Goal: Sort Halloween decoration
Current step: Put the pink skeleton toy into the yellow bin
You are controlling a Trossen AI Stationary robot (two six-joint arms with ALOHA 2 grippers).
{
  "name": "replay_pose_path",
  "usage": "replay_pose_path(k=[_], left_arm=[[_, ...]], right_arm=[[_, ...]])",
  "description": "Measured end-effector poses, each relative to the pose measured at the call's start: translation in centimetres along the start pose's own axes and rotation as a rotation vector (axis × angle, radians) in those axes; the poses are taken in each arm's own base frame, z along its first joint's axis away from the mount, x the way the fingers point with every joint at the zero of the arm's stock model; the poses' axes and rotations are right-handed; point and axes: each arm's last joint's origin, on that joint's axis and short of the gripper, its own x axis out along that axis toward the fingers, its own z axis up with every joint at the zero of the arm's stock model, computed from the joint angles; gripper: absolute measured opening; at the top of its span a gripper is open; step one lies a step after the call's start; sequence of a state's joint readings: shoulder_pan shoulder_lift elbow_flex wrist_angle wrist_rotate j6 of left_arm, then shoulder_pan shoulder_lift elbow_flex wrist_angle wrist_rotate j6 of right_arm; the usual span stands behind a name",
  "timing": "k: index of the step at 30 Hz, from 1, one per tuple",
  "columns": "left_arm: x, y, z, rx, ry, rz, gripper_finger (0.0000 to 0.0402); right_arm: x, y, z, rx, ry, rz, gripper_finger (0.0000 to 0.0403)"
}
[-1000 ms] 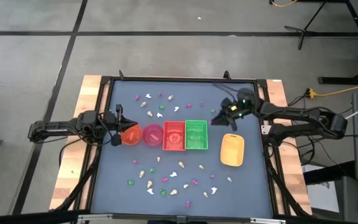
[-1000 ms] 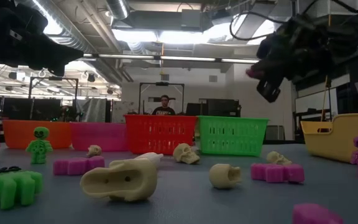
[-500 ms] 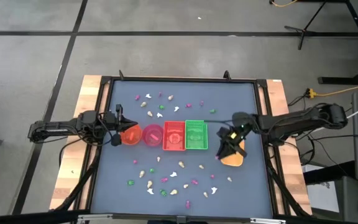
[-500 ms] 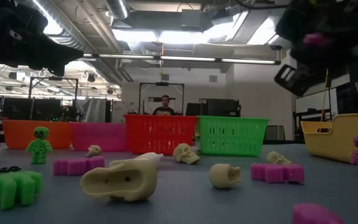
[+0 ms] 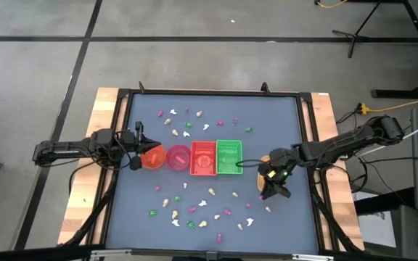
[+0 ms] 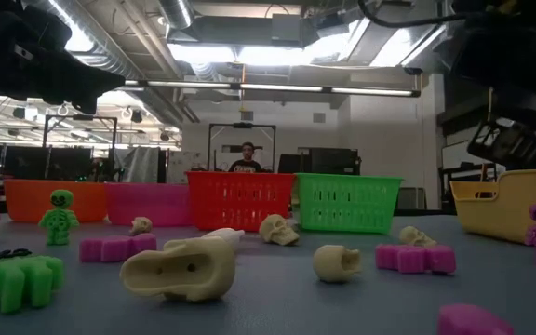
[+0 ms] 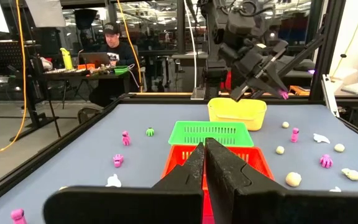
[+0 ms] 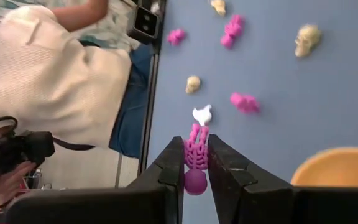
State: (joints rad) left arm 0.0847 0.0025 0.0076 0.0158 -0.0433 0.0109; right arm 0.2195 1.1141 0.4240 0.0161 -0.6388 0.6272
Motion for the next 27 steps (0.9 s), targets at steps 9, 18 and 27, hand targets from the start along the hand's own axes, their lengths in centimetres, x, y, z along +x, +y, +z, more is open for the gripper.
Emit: replay_pose_path(k=[9,18,27], left_arm=[[0.0,0.0,0.0,0.000,0.000,0.000,0.0000],[0.0,0.0,0.0,0.000,0.000,0.000,0.0000],[0.0,0.0,0.0,0.000,0.000,0.000,0.0000]], right_arm=[[-1.8,2.4,1.7,-0.025,0.144,-0.189,0.0051],[-3.4,2.4,1.4,-0.017,0.192,-0.549,0.0051],[-3.4,2.4,1.4,-0.018,0.186,-0.569,0.0052]])
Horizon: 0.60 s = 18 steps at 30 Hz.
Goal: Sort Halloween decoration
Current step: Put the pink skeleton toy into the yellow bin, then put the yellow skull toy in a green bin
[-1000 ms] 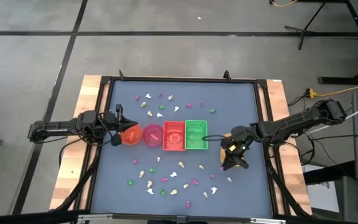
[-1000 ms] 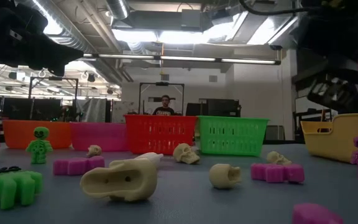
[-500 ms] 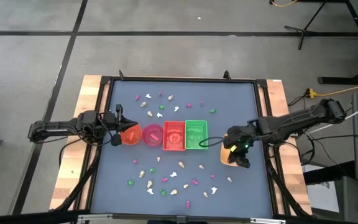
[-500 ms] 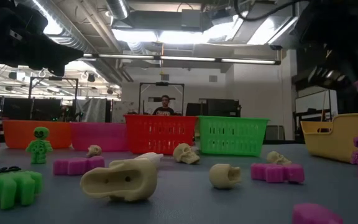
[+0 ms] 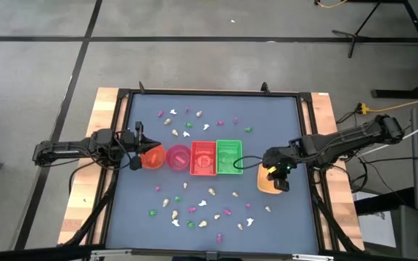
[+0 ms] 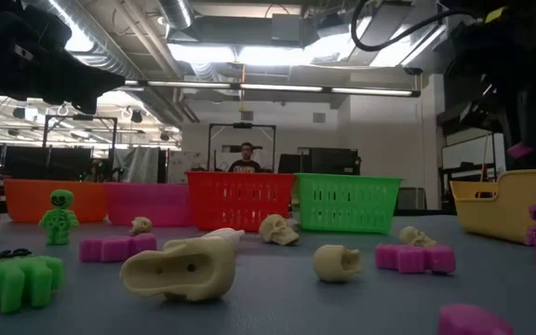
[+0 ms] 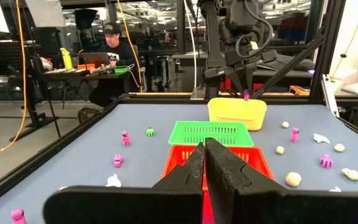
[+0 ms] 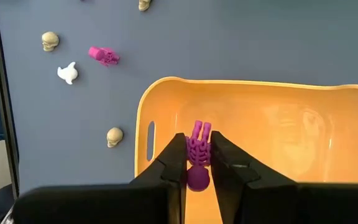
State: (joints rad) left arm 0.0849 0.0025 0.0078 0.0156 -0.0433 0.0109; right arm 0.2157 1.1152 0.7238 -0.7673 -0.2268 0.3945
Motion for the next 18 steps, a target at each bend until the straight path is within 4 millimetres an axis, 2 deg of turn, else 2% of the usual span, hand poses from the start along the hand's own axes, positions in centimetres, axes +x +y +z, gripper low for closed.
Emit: replay_pose_path(k=[4,12,18], left_arm=[[0.00,0.00,-0.01,0.000,0.000,0.000,0.0000],[0.00,0.00,0.00,0.000,0.000,0.000,0.0000],[0.00,0.00,-0.01,0.000,0.000,0.000,0.0000]], right_arm=[[0.01,0.00,0.00,0.016,0.000,0.000,0.0076],[0.01,-0.03,0.02,0.027,-0.003,-0.009,0.0164],[0.01,0.01,0.04,0.026,-0.003,0.000,0.0192]])
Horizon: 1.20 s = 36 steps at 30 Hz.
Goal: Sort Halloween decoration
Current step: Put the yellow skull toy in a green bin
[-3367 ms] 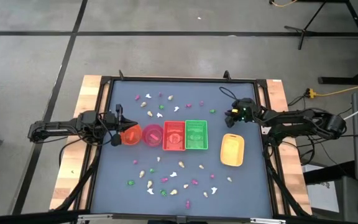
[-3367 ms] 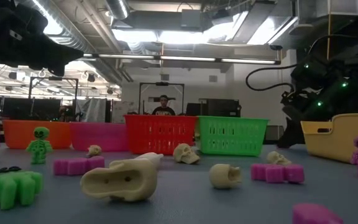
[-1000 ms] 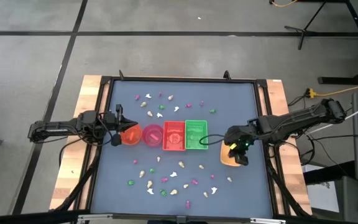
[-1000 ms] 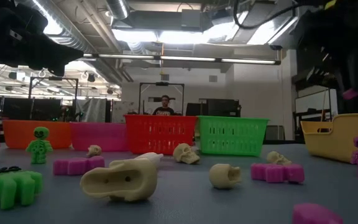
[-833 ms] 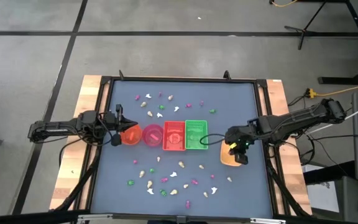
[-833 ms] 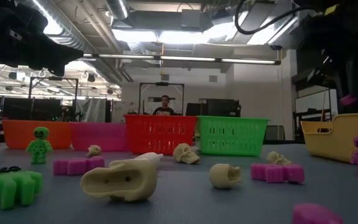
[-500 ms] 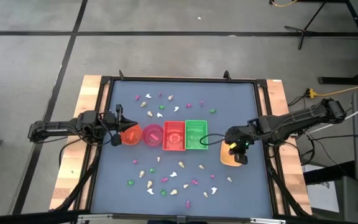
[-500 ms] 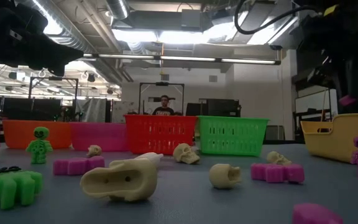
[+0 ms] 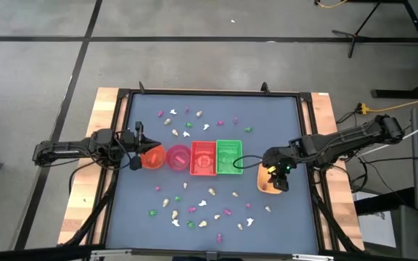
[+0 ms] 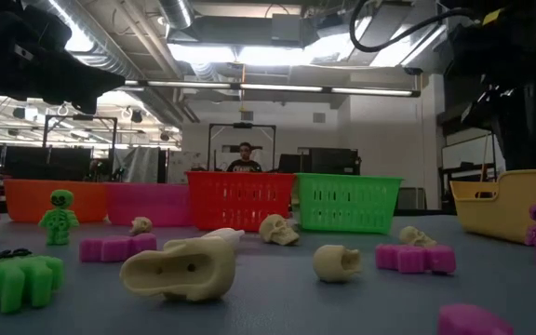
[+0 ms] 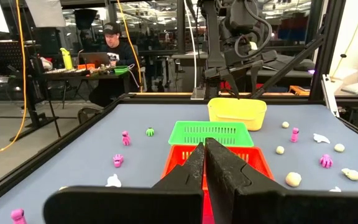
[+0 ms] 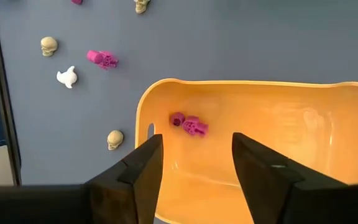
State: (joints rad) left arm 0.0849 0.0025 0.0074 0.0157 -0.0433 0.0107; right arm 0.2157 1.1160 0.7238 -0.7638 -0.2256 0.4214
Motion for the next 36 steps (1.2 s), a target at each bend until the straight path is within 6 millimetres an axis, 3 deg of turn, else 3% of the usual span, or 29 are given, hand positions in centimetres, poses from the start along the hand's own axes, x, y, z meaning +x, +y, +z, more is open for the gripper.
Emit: replay_pose_path(k=[5,15,21,26,31,36], left_arm=[[0.0,0.0,0.0,0.000,0.000,0.000,0.0000],[0.0,0.0,0.0,0.000,0.000,0.000,0.0000],[0.0,0.0,0.0,0.000,0.000,0.000,0.0000],[0.0,0.0,0.0,0.000,0.000,0.000,0.0000],[0.0,0.0,0.0,0.000,0.000,-0.001,0.0000],[0.0,0.0,0.0,0.000,0.000,0.000,0.0000]], right_arm=[[0.0,0.3,0.1,0.040,0.013,0.069,0.0191],[0.0,1.4,0.1,0.465,0.127,0.253,0.0168],[-1.0,4.2,0.1,0.499,0.146,0.285,0.0158],[-1.9,7.1,-0.5,0.511,0.049,0.223,0.0156],[-0.8,9.4,-2.1,0.568,0.020,0.132,0.0156],[2.0,11.1,-3.8,0.641,0.092,0.025,0.0156]])
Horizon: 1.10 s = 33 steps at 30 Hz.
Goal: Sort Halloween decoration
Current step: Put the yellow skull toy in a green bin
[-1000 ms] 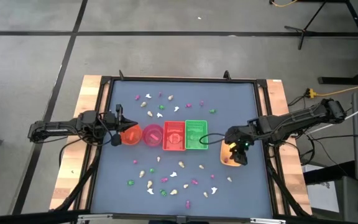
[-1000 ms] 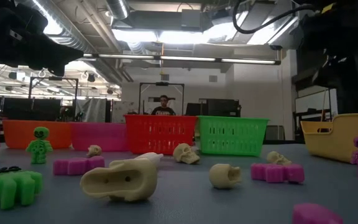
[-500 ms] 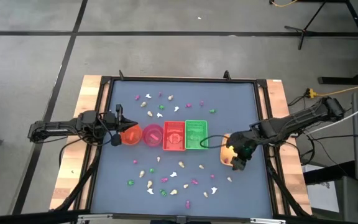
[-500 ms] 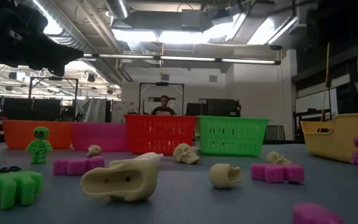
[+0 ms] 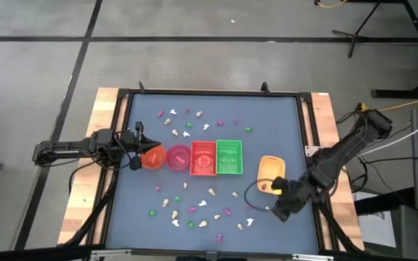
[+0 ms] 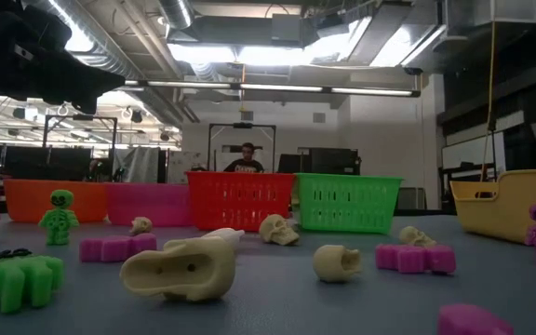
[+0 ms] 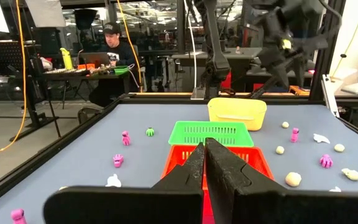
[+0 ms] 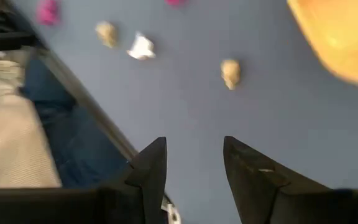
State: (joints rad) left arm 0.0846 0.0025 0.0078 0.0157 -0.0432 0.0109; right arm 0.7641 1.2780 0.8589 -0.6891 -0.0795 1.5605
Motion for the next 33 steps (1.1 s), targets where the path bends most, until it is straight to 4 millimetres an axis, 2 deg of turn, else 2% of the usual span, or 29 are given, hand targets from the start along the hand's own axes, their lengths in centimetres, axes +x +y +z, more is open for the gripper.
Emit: replay_pose_path(k=[6,11,16,27,33], left_arm=[[0.0,0.0,0.0,0.000,0.000,0.000,0.0000],[0.0,0.0,0.0,0.000,0.000,0.000,0.0000],[0.0,0.0,0.0,0.000,0.000,0.000,0.0000],[0.0,0.0,0.0,0.000,0.000,0.000,0.0000],[0.0,0.0,0.0,0.000,0.000,0.000,0.0000]], right_arm=[[4.0,0.0,-0.8,0.005,0.027,-0.146,0.0156],[6.1,-0.3,-0.6,0.011,0.029,-0.234,0.0156],[6.9,-0.5,-0.5,0.004,0.000,-0.264,0.0156],[7.2,0.0,-0.2,-0.028,-0.116,-0.222,0.0156],[8.4,0.0,0.0,-0.082,-0.137,-0.240,0.0156]])
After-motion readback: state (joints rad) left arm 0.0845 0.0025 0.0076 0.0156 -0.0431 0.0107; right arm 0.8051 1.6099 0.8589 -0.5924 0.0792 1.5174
